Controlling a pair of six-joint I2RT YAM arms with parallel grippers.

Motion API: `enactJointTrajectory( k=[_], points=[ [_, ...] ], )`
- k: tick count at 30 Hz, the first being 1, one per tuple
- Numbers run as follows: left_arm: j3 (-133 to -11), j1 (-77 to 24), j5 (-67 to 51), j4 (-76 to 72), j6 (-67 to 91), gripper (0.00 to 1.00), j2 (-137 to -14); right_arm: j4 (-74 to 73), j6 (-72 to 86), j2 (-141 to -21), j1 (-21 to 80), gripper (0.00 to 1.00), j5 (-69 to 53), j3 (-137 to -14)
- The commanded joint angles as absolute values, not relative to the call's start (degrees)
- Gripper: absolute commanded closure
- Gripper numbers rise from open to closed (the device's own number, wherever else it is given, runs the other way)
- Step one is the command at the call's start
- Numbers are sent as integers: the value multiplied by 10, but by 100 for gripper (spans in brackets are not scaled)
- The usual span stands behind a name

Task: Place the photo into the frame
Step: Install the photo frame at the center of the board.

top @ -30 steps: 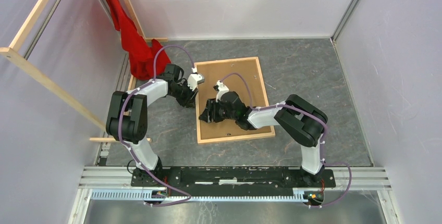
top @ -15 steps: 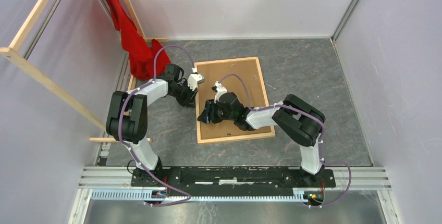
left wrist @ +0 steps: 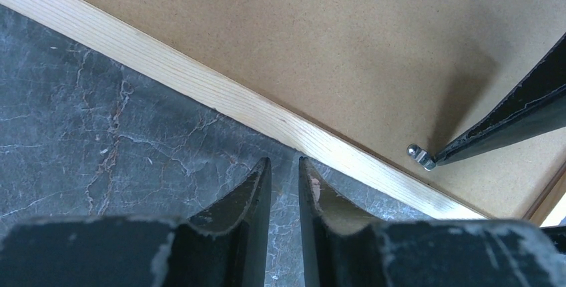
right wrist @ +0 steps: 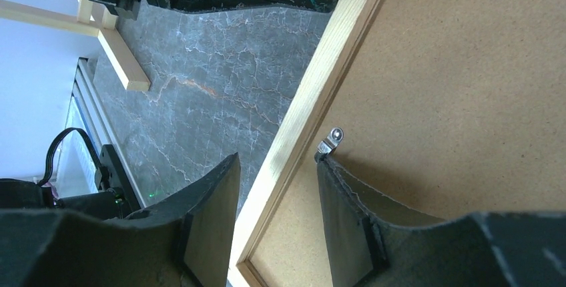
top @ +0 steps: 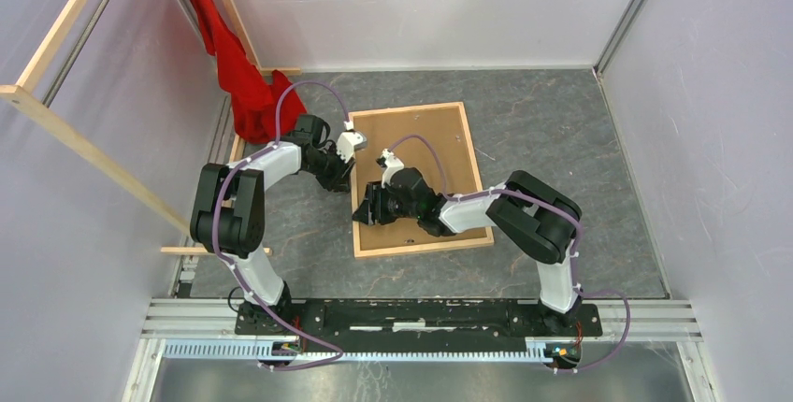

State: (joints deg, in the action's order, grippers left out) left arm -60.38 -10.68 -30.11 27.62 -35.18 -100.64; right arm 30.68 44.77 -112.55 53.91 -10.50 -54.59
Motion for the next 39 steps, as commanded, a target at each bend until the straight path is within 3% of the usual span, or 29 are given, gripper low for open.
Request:
enactJointTrajectory(
  k=[1, 29, 35, 39],
  points=[
    [-617, -105, -297, 262, -343, 71, -1005, 290, 440, -1143, 542, 47, -103, -572],
    [-615, -107, -299, 262, -353, 73, -1009, 283, 442, -1178, 521, 48, -89, -597],
    [-628, -108, -313, 274, -354, 73, -1018, 298, 439, -1130, 522, 48, -71, -542],
    [-655, -102, -332, 321, -366, 67, -1012, 324, 448, -1094, 522, 48, -73, -505]
  ],
)
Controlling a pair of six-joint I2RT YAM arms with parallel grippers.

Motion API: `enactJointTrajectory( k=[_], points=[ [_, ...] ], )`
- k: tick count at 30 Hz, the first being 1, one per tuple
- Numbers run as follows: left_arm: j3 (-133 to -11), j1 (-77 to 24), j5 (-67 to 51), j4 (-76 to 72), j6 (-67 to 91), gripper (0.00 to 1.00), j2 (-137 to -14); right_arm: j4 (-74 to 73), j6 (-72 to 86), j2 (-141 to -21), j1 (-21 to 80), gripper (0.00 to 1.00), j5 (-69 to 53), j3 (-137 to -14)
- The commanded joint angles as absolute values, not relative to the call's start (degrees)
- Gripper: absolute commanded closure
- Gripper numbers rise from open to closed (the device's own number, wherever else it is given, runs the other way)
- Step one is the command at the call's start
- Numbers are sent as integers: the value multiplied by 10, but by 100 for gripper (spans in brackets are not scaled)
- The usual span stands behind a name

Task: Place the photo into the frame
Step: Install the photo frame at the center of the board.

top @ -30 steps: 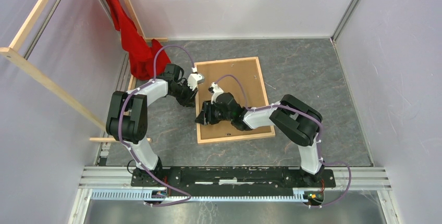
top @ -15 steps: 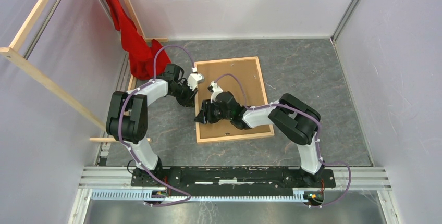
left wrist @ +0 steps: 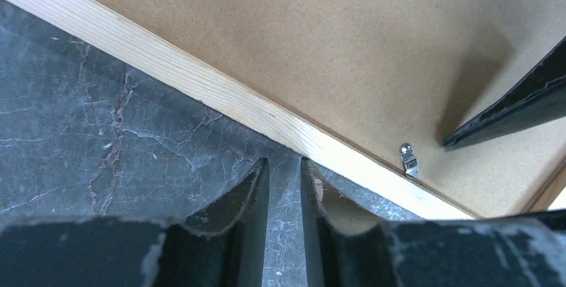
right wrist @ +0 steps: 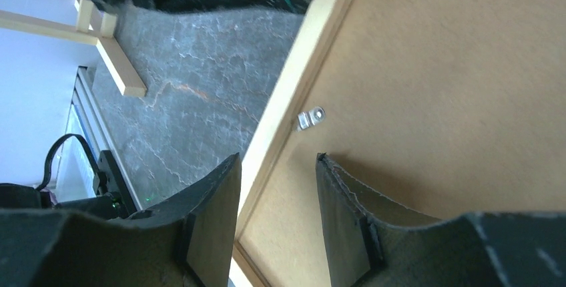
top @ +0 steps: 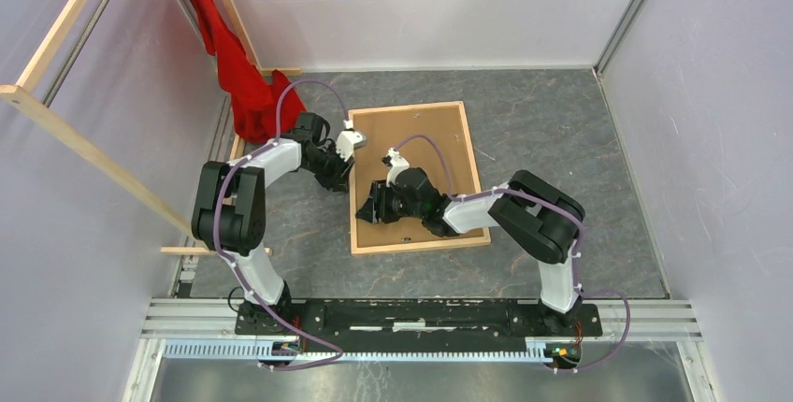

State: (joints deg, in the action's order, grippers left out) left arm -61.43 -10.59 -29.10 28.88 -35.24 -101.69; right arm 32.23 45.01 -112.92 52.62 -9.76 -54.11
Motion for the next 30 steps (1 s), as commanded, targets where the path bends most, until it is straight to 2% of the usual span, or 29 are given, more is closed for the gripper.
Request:
enactJointTrajectory(
  k=[1, 6, 10, 16, 30],
  points=[
    [-661, -99, -339, 332, -369, 65, -1009, 330, 451, -1090, 522, 48, -75, -500],
    [-682, -96, -370, 354, -364, 59, -1016, 339, 460, -1090, 523, 48, -82, -502],
    [-696, -97, -364, 353, -354, 58, -1047, 341, 466, -1107, 528, 48, -85, -508],
    [-697, -96, -345, 347, -351, 67, -1071, 333, 470, -1123, 532, 48, -76, -518],
    [-690, -99, -337, 341, -346, 75, -1099, 314, 480, -1147, 541, 49, -59, -547]
  ],
)
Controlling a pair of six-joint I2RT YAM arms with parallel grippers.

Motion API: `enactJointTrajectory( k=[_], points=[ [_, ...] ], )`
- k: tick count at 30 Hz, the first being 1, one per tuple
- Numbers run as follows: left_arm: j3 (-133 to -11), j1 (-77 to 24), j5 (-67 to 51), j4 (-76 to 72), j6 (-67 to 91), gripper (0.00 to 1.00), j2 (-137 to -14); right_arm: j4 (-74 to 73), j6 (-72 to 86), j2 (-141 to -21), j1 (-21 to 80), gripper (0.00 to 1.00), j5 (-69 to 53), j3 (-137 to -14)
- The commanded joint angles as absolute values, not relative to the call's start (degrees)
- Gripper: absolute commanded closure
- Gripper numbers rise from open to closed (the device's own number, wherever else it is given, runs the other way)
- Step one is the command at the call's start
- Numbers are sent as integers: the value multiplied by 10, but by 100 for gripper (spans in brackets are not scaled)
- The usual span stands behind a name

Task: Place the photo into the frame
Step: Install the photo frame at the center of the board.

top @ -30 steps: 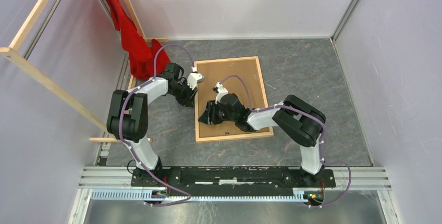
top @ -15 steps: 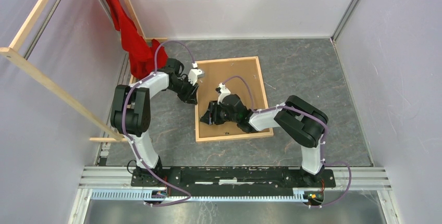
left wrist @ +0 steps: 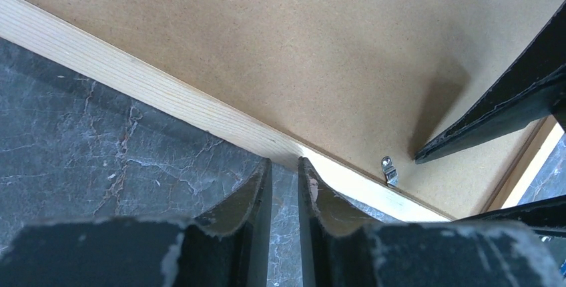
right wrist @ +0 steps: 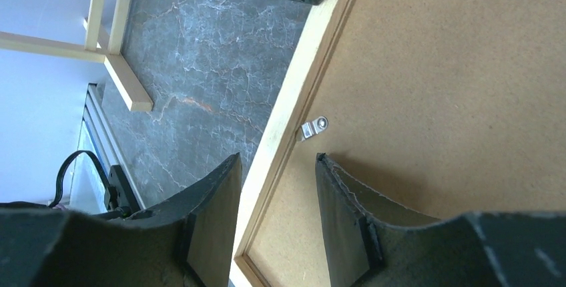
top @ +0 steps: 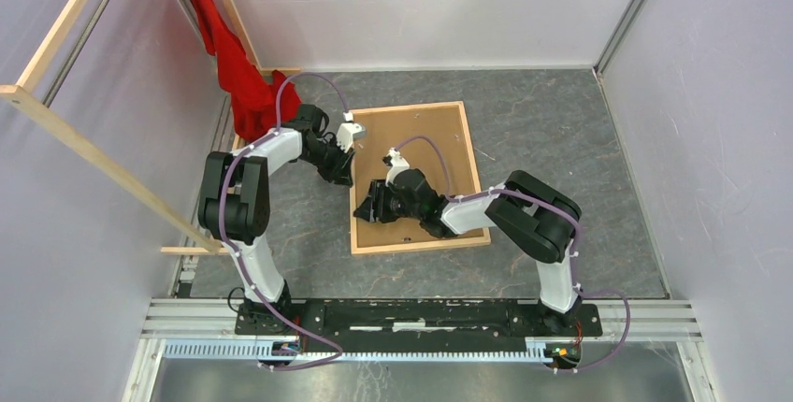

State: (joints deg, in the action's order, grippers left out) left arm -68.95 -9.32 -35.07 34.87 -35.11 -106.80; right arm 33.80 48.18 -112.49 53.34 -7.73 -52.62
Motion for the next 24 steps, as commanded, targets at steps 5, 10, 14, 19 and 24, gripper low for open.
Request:
enactJointTrajectory(
  k=[5, 10, 14, 19, 24],
  points=[
    [-688, -104, -327, 338, -348, 76, -1101, 291, 479, -1156, 545, 50, -41, -562],
    [-688, -105, -327, 338, -348, 77, -1102, 275, 478, -1162, 546, 50, -32, -574],
    [-688, -105, -324, 339, -353, 78, -1104, 267, 479, -1169, 548, 50, -29, -581],
    [-688, -107, -320, 338, -359, 80, -1108, 258, 490, -1178, 548, 51, -20, -590],
    [-684, -109, -318, 339, -365, 80, -1109, 255, 504, -1180, 554, 54, -4, -597]
  ],
)
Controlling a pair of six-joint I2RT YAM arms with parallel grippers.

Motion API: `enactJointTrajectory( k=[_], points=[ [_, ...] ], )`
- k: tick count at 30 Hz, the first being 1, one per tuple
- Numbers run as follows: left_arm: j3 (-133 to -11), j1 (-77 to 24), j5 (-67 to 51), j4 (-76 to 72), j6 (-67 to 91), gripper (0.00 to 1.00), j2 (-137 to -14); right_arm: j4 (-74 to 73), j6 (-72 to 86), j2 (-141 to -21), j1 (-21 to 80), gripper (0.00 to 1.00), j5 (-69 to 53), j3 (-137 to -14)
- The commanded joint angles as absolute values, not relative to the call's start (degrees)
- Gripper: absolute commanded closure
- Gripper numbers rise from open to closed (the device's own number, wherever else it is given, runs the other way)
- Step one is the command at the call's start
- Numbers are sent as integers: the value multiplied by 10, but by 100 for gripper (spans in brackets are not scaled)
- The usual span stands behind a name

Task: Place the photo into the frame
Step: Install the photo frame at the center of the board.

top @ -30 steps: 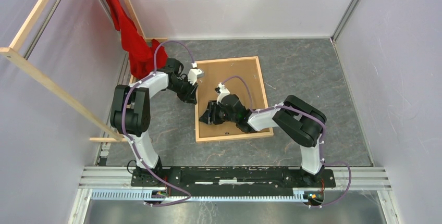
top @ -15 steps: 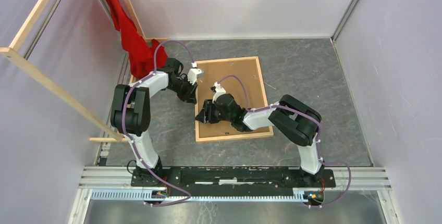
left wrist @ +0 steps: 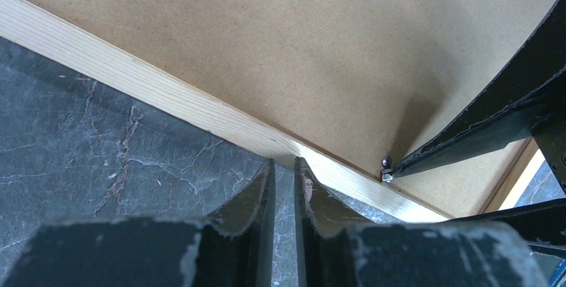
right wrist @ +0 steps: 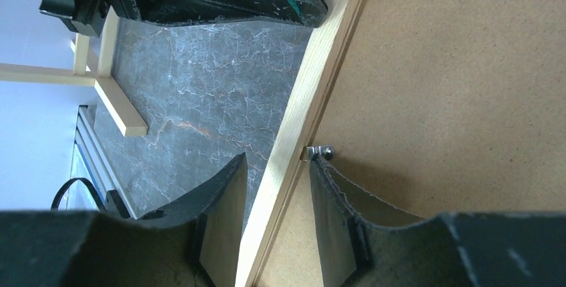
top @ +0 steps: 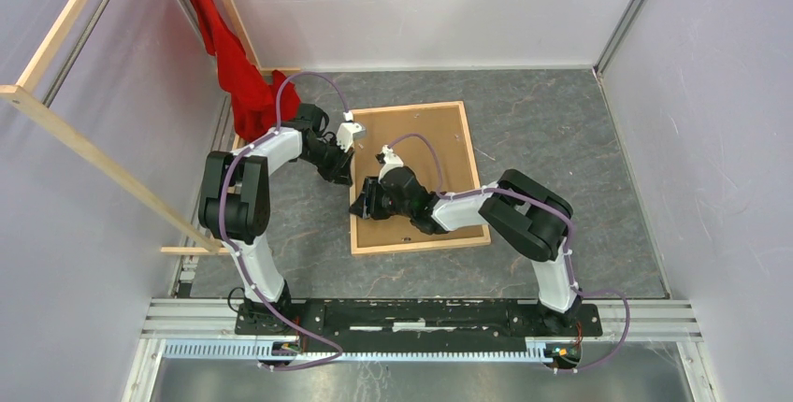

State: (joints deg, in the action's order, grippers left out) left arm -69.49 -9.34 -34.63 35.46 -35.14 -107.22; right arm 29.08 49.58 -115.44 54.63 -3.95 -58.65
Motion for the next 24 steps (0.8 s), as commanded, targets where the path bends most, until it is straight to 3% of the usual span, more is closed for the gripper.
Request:
enactJointTrajectory(
  k=[1, 7, 14, 18, 24],
  points=[
    [-684, -109, -318, 339, -366, 80, -1109, 256, 506, -1181, 554, 54, 6, -597],
    [-683, -109, -314, 339, -370, 81, -1106, 263, 512, -1180, 553, 54, 11, -601],
    [-718, -87, -314, 357, -369, 80, -1088, 280, 488, -1073, 533, 52, 4, -549],
    [-767, -64, -331, 350, -325, 71, -1096, 265, 444, -1055, 489, 49, 1, -566],
    [-852, -62, -333, 323, -226, 58, -1166, 222, 375, -1126, 422, 47, -56, -663]
  ],
)
